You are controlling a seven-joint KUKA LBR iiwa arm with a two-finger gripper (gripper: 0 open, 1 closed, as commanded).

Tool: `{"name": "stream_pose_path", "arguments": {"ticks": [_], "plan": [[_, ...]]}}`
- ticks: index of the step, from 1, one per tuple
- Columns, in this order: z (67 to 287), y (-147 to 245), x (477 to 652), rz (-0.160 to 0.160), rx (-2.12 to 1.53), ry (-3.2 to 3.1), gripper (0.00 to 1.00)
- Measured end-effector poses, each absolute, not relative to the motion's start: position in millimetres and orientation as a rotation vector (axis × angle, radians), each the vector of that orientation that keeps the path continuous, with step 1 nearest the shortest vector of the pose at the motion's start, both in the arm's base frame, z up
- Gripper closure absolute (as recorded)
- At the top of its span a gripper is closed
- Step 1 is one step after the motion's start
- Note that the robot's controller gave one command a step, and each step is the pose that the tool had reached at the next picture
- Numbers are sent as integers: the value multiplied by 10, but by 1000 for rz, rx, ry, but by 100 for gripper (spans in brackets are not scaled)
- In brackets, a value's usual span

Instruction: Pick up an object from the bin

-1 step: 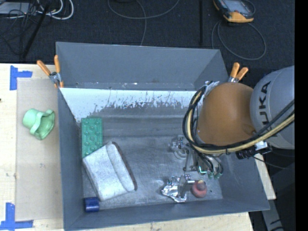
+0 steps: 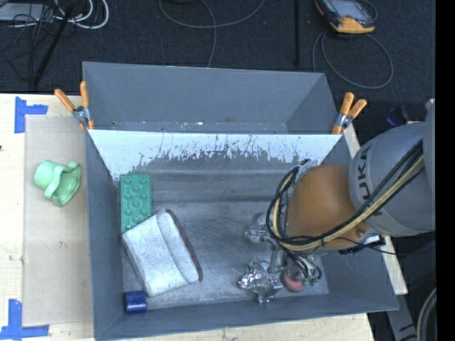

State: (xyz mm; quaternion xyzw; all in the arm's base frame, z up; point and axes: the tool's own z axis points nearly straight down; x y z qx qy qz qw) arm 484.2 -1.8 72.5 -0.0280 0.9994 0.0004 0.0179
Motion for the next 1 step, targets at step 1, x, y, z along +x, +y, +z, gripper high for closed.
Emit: {"name": "stream_pose_path", "arguments": {"ticks": [1], "plan": [[1023,-7,4745,0,-88,3129,0]]}}
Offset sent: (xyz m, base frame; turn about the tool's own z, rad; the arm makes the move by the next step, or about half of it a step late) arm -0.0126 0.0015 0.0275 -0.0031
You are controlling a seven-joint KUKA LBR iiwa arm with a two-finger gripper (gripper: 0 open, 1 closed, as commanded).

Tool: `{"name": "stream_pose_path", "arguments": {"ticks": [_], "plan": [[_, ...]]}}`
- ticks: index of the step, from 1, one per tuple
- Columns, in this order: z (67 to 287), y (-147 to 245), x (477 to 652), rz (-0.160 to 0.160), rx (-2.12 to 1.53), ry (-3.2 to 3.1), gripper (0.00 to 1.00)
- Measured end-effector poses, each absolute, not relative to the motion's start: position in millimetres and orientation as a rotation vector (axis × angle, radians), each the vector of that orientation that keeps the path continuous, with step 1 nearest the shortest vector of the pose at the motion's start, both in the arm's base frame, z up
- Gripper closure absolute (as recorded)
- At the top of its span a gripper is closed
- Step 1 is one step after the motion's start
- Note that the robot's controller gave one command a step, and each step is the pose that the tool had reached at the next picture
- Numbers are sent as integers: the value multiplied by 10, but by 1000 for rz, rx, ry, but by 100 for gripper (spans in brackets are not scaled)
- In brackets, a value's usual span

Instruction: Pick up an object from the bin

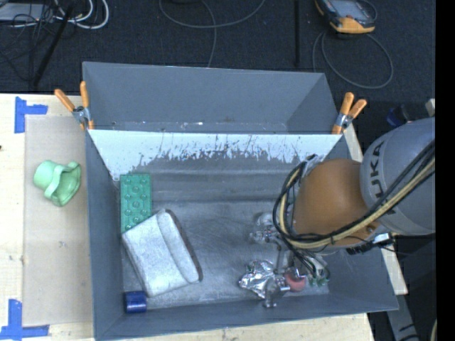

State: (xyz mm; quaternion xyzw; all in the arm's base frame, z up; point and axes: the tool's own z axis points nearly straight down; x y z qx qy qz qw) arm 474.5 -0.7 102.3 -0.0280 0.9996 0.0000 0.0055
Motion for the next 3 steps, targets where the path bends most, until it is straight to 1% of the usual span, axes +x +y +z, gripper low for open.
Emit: {"name": "stream_pose_path", "arguments": {"ticks": [1,2,3], "plan": [[1003,-30,4756,1,-30,3136,0],[733,-11,4813,2,298,3102,0],[730,-31,4791,1,435,3087,0]]}}
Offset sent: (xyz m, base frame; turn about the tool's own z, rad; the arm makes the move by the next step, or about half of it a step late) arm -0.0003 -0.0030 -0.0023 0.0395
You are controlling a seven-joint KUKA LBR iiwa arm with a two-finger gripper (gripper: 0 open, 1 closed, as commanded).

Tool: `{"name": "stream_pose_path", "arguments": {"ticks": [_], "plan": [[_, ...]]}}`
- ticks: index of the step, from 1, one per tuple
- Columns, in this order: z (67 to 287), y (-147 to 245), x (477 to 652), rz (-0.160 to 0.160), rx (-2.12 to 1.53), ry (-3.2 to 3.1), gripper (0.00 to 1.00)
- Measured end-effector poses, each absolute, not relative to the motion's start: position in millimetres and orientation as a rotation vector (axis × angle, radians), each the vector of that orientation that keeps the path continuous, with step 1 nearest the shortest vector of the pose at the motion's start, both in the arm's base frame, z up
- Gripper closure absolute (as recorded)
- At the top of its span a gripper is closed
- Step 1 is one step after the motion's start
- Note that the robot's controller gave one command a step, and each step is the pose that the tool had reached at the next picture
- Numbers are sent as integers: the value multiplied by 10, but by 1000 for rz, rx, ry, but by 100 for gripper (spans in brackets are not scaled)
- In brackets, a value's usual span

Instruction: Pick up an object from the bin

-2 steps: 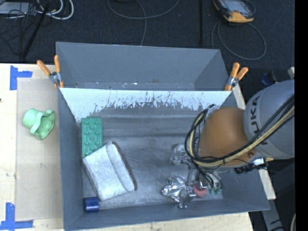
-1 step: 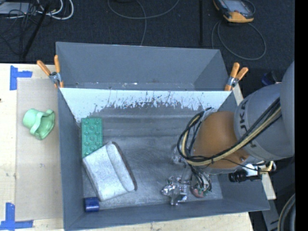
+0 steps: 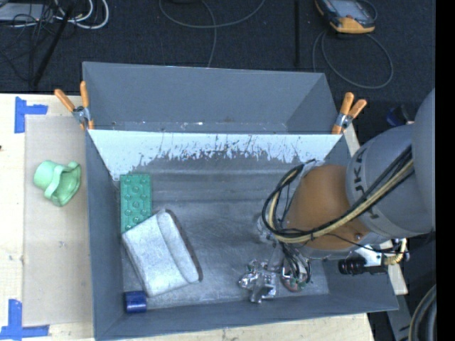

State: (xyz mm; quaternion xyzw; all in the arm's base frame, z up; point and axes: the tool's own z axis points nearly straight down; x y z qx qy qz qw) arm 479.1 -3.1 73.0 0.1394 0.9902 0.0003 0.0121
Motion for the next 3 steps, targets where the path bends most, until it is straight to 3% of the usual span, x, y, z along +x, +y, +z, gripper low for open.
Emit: {"name": "stream_pose_path", "arguments": {"ticks": [1,2,3], "plan": [[738,-18,4766,3,435,3098,100],[1365,-20,4780,1,430,3107,100],[1376,-19,4779,0,427,3113,100]]}}
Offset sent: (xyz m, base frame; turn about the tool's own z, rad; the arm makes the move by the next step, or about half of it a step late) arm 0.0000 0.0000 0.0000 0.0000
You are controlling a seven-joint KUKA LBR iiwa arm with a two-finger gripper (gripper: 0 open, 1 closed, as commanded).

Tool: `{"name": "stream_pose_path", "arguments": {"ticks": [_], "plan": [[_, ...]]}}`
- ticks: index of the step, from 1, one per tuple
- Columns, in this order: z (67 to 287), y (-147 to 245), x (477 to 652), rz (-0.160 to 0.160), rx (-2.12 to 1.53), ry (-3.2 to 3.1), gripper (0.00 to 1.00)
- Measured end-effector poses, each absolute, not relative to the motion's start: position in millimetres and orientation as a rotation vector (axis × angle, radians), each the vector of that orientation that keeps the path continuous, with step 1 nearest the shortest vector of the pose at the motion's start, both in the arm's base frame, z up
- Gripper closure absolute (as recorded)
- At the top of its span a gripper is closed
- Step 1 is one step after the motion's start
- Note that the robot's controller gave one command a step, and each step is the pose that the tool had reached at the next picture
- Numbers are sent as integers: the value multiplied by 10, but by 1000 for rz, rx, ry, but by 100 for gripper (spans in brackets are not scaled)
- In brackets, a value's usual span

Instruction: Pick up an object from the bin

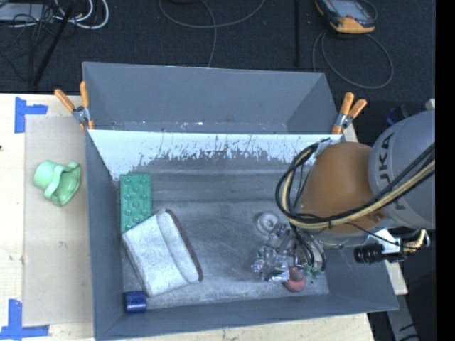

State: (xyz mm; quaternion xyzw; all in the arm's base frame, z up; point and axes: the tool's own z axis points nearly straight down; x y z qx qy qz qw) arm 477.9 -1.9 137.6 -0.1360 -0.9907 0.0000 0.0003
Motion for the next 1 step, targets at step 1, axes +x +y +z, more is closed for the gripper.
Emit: {"name": "stream_pose_path", "arguments": {"ticks": [1], "plan": [[1876,-23,4786,0,-420,-3117,100]]}}
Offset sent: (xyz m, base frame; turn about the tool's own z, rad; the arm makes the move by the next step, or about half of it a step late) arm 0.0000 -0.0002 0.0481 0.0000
